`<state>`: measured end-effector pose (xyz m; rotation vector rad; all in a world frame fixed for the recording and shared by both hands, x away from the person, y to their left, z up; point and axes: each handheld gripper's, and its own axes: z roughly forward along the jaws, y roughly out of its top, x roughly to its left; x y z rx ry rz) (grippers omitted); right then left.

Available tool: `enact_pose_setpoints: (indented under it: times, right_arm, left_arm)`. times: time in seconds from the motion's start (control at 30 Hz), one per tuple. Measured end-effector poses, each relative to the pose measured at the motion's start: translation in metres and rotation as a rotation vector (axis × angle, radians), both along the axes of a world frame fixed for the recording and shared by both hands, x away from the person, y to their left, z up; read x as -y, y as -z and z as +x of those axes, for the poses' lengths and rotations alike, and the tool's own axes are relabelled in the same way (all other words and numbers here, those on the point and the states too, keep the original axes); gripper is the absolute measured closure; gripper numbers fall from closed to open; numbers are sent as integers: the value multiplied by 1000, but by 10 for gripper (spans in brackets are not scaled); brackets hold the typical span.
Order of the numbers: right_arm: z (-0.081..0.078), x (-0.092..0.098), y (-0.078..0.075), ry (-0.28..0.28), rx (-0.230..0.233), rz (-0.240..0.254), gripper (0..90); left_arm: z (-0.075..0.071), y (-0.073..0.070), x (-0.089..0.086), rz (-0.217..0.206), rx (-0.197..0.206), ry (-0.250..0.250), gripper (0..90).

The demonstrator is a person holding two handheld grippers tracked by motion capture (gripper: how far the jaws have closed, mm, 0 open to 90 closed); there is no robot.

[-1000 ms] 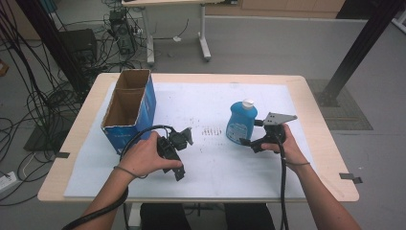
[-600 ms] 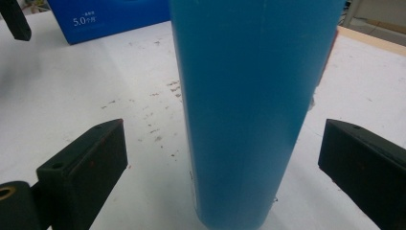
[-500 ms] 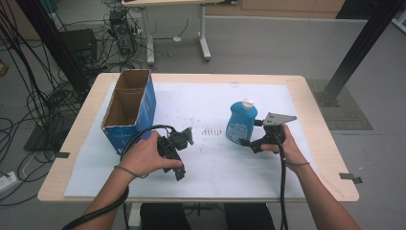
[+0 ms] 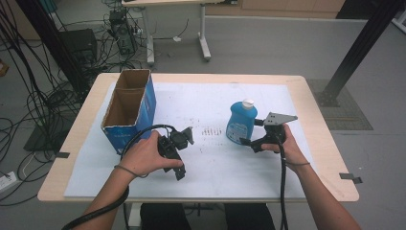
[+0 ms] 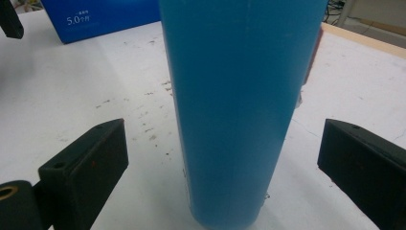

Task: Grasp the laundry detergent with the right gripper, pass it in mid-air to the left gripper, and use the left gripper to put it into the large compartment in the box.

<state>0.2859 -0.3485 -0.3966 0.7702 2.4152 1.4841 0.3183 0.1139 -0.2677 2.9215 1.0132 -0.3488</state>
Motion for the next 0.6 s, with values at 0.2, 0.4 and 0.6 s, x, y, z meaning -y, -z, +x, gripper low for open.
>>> enact_pose_setpoints:
  times: [0.2,0.4,0.6]
  right_arm:
    - [0,1,0,5,-1,-1,31]
    - [-1,0,-1,6,-1,-3,31]
    - [-1,0,0,7,0,-4,32]
  left_arm:
    - [0,1,0,1,-2,-2,76]
    - [0,0,0,1,-1,-2,76]
    - [-1,0,0,2,1,-3,76]
